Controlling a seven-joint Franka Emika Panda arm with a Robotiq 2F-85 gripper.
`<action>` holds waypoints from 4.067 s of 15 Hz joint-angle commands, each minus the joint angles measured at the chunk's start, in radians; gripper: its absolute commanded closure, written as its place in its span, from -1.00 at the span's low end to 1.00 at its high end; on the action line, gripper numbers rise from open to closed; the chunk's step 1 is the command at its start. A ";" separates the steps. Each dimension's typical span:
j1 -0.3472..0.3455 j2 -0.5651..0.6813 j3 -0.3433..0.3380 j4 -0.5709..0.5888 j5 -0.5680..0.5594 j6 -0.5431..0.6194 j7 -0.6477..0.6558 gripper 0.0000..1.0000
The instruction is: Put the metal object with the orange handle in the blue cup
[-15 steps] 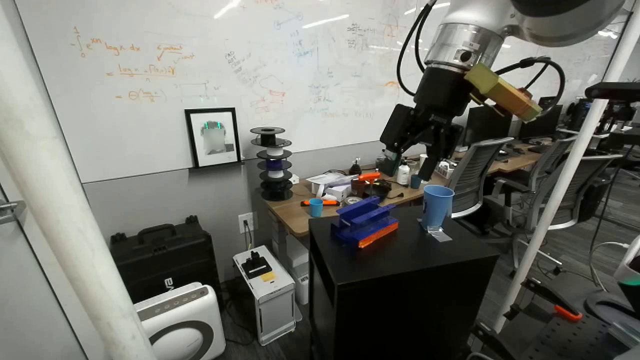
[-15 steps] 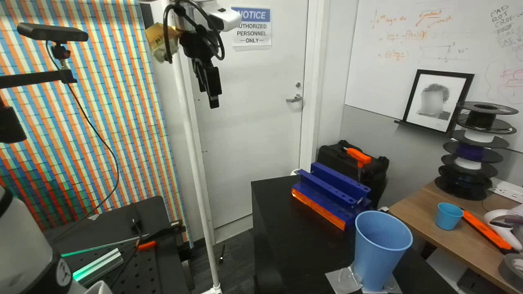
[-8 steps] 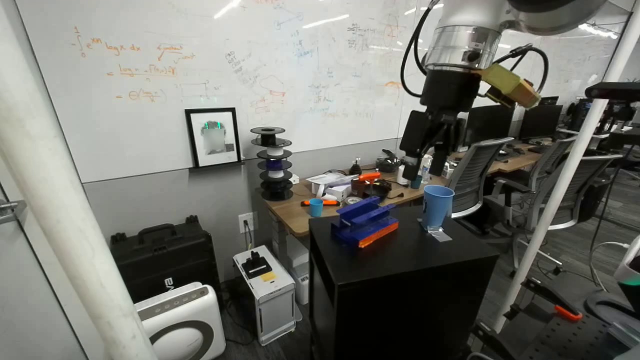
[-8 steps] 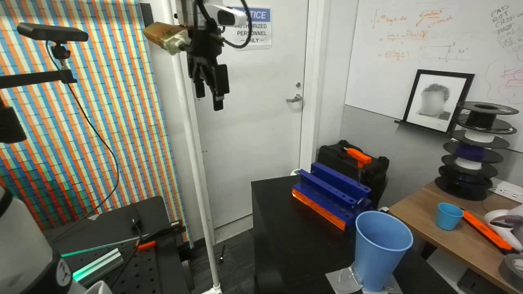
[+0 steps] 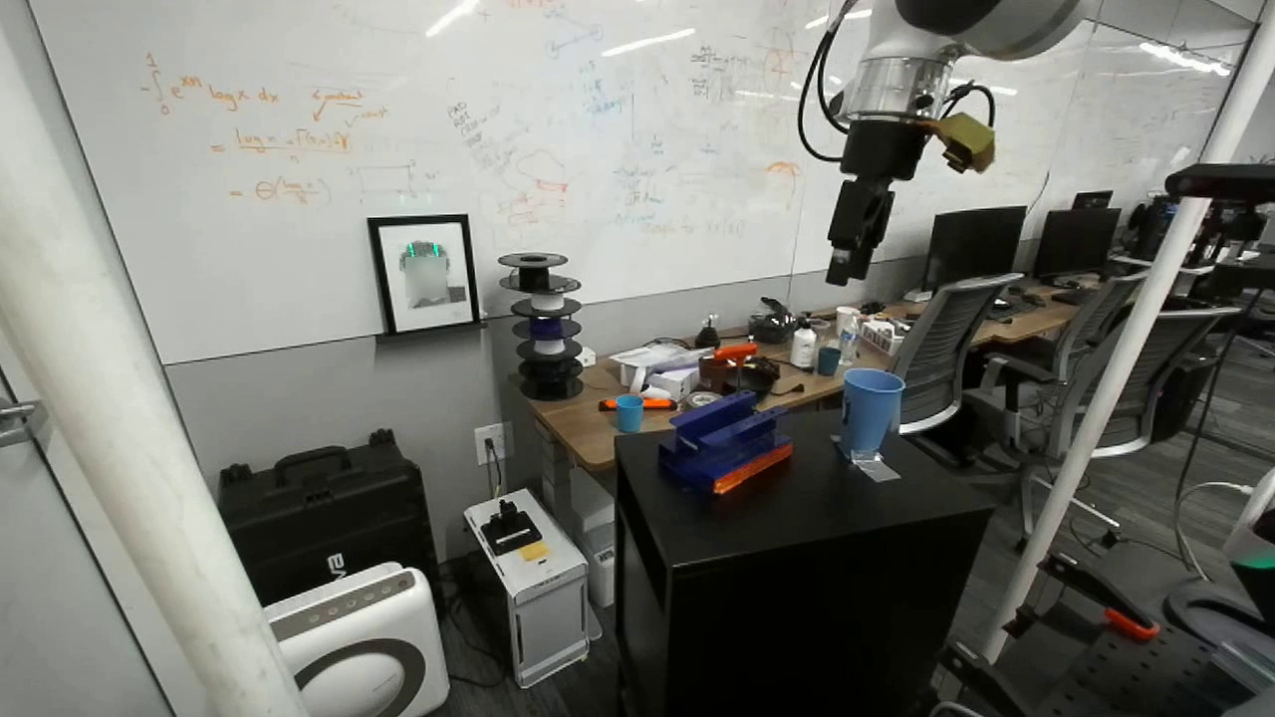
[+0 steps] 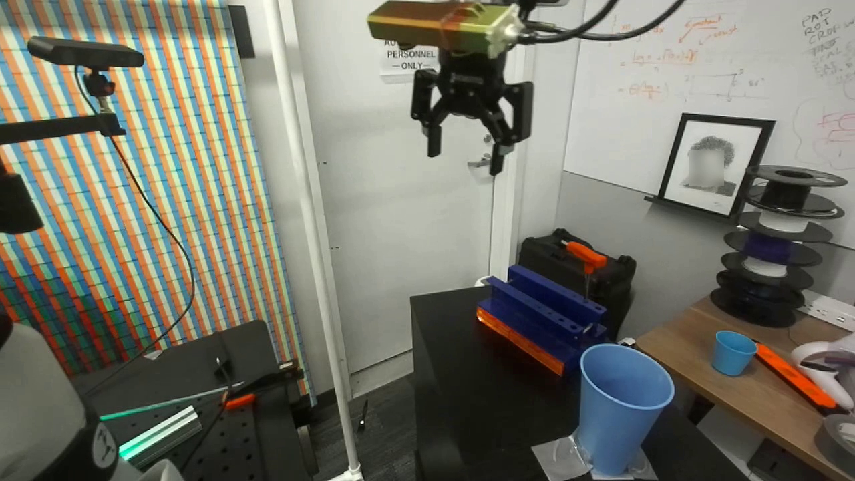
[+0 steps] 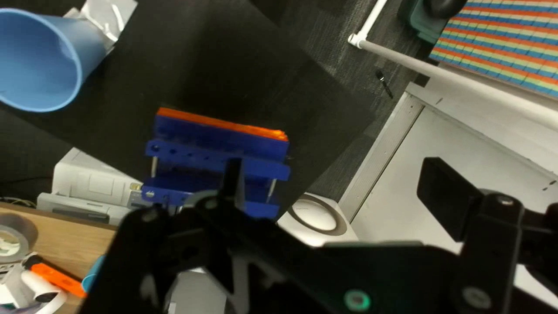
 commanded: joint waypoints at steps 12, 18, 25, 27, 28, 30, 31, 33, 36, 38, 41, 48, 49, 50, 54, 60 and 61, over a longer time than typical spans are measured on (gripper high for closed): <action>-0.143 0.770 0.076 0.778 -0.107 -0.126 -0.117 -1.00; -0.158 0.961 0.109 1.008 -0.128 -0.243 -0.116 -1.00; -0.119 1.056 0.120 1.084 -0.208 -0.320 -0.105 -1.00; -0.111 1.039 0.120 1.055 -0.233 -0.314 -0.102 -1.00; -0.106 1.024 0.118 1.035 -0.248 -0.305 -0.096 -1.00; -0.096 1.000 0.108 1.008 -0.287 -0.286 -0.082 -0.50; -0.095 0.992 0.107 1.000 -0.301 -0.281 -0.077 -0.47; -0.095 0.969 0.106 0.978 -0.326 -0.275 -0.068 -0.16; -0.100 0.938 0.111 0.951 -0.344 -0.263 -0.065 0.30; -0.102 0.919 0.115 0.928 -0.340 -0.253 -0.066 0.61; -0.108 0.900 0.123 0.894 -0.328 -0.238 -0.073 0.95; -0.111 0.848 0.125 0.814 -0.327 -0.186 -0.063 -0.35; -0.110 0.843 0.123 0.807 -0.333 -0.177 -0.062 -0.48; -0.110 0.838 0.124 0.802 -0.338 -0.175 -0.076 -0.62; -0.121 0.846 0.146 0.835 -0.321 -0.225 -0.176 -1.00; -0.101 0.878 0.136 0.855 -0.309 -0.149 -0.065 -1.00; -0.102 0.874 0.133 0.842 -0.298 -0.103 -0.005 -1.00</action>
